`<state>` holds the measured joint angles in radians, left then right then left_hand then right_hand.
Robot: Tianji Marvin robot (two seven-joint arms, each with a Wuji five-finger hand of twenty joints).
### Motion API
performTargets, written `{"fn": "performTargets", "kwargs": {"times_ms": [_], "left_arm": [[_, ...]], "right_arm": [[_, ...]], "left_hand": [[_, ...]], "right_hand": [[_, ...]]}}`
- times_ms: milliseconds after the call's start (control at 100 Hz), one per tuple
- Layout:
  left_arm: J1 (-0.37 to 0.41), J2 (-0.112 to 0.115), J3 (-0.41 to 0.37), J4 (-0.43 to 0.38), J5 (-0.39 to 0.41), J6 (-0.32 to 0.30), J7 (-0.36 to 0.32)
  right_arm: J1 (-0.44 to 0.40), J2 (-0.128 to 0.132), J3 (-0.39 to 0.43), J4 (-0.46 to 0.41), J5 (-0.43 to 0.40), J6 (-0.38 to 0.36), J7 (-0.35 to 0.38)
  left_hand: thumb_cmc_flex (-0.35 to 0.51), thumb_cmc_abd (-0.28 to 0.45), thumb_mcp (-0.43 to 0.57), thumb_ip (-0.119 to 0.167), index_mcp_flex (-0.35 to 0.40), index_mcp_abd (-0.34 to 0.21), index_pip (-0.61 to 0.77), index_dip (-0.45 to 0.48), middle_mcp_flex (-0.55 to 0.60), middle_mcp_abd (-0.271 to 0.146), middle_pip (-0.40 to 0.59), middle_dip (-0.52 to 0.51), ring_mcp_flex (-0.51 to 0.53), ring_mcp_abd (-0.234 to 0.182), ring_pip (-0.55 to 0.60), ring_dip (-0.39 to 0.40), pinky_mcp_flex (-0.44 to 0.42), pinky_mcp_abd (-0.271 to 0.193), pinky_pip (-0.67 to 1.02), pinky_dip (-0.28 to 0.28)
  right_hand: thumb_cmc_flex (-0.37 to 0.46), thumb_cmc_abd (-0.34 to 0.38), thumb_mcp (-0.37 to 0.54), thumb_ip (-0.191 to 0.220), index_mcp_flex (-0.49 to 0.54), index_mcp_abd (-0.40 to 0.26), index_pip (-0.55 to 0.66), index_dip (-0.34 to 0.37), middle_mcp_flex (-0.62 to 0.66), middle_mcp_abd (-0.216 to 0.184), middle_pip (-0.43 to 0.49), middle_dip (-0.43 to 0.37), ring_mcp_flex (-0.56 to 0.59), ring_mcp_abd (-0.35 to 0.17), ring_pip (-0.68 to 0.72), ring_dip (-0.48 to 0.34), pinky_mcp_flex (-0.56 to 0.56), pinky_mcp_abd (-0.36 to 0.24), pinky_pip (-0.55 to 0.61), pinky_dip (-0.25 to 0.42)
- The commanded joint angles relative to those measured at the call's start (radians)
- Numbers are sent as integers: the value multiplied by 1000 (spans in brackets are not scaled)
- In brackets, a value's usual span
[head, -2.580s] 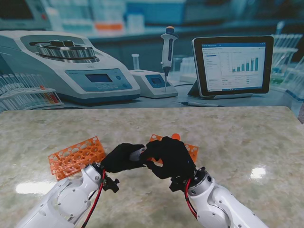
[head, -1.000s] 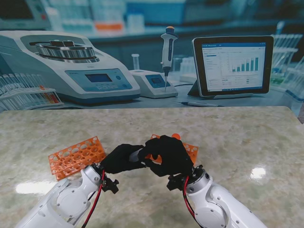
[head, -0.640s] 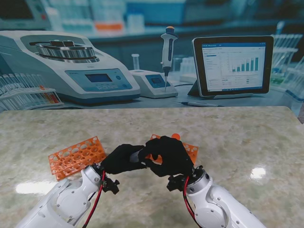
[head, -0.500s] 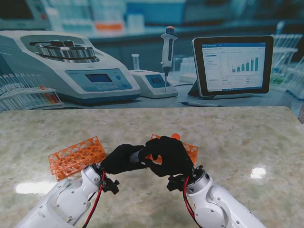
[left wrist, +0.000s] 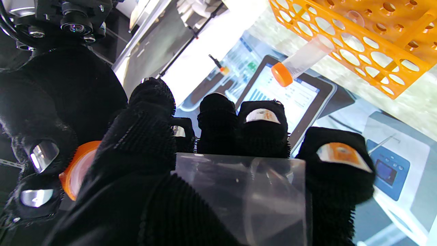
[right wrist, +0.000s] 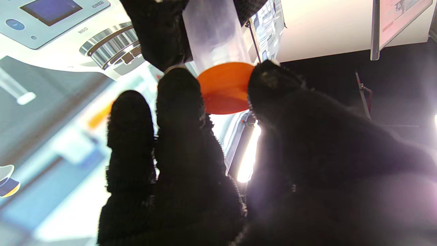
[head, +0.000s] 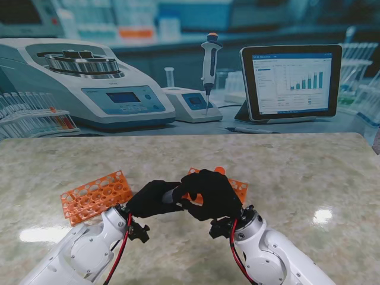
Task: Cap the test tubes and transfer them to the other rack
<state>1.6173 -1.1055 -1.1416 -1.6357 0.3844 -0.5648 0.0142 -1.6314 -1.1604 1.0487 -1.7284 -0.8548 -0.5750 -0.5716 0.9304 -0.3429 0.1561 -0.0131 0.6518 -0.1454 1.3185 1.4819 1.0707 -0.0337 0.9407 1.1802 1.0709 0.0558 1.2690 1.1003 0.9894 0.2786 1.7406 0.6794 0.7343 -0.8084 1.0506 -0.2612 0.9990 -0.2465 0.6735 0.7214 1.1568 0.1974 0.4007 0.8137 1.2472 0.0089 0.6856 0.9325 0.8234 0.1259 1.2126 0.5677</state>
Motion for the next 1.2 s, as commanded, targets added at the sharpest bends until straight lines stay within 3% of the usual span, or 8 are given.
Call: {"fn": "performTargets", "kwargs": {"times_ms": [0, 340, 440, 470, 540, 670, 890, 1190], "left_arm": [[-3, -3, 6, -17, -2, 3, -8], [-5, -3, 9, -18, -4, 3, -11], [-5, -3, 9, -19, -4, 3, -11], [-5, -3, 9, -19, -3, 4, -10], [-4, -3, 9, -19, -3, 5, -10], [-4, -3, 8, -20, -2, 6, -10], [-3, -3, 8, -21, -2, 7, -10], [-2, -3, 8, -23, -2, 9, -10]], "right_arm": [[-5, -4, -7, 6, -3, -10, 10], [-2, -5, -5, 12, 11, -27, 31], [-2, -6, -2, 12, 22, -37, 41], [-2, -6, -2, 12, 27, -40, 44], [-3, -7, 1, 11, 33, -45, 50], [-6, -6, 8, 8, 36, -54, 59], [-4, -5, 13, 9, 47, -60, 76], [4, -5, 7, 17, 57, -71, 89]], "left_hand": [[34, 37, 0, -7, 4, -40, 48, 70, -17, -51, 0, 19, -7, -34, -5, -1, 29, -82, 97, -1], [33, 38, -1, -6, 3, -40, 48, 69, -17, -52, -1, 19, -7, -34, -5, 0, 29, -82, 96, -1], [34, 38, -1, -6, 3, -40, 47, 69, -17, -51, -1, 19, -7, -34, -5, 0, 29, -82, 96, -1], [34, 38, -1, -6, 3, -40, 47, 69, -17, -52, -1, 19, -7, -34, -5, 0, 29, -82, 96, -1], [34, 38, -1, -6, 3, -40, 47, 69, -17, -52, 0, 19, -7, -34, -5, 0, 29, -82, 96, -1], [34, 38, -2, -6, 3, -40, 47, 69, -17, -52, 0, 19, -7, -34, -5, 0, 29, -82, 96, -1], [33, 39, -3, -7, 3, -40, 47, 69, -18, -52, -1, 18, -7, -34, -5, 0, 29, -82, 96, -1], [33, 41, -4, -6, 2, -40, 47, 68, -18, -52, -1, 18, -7, -35, -6, 0, 28, -82, 96, 0]], "right_hand": [[179, 119, 127, 92, -12, -20, -10, 5, 91, -265, 70, -11, -24, -41, -31, -12, -14, -31, -19, 19], [168, 159, 57, 79, -40, -9, -28, -11, 67, -252, 33, -54, -49, -32, -77, -48, -29, -43, -62, 28], [156, 167, 26, 72, -57, -12, -29, -52, 53, -245, 12, -70, -67, -25, -103, -65, -43, -41, -84, 25], [150, 167, 10, 77, -75, -12, 11, -109, 49, -242, 3, -69, -70, -23, -112, -66, -46, -40, -92, 25], [132, 170, -3, 71, -91, -13, 18, -123, 43, -237, -5, -74, -76, -19, -121, -71, -53, -38, -97, 24], [92, 184, -37, 73, -152, -13, 101, -225, 25, -230, -34, -84, -94, -15, -155, -91, -78, -33, -118, 12], [33, 211, -82, 71, -223, -7, 164, -296, -8, -219, -64, -113, -122, -11, -210, -160, -118, -21, -144, -12], [14, 204, -115, 66, -235, -6, 172, -314, -18, -219, -74, -126, -133, -11, -217, -176, -130, -22, -146, -19]]}}
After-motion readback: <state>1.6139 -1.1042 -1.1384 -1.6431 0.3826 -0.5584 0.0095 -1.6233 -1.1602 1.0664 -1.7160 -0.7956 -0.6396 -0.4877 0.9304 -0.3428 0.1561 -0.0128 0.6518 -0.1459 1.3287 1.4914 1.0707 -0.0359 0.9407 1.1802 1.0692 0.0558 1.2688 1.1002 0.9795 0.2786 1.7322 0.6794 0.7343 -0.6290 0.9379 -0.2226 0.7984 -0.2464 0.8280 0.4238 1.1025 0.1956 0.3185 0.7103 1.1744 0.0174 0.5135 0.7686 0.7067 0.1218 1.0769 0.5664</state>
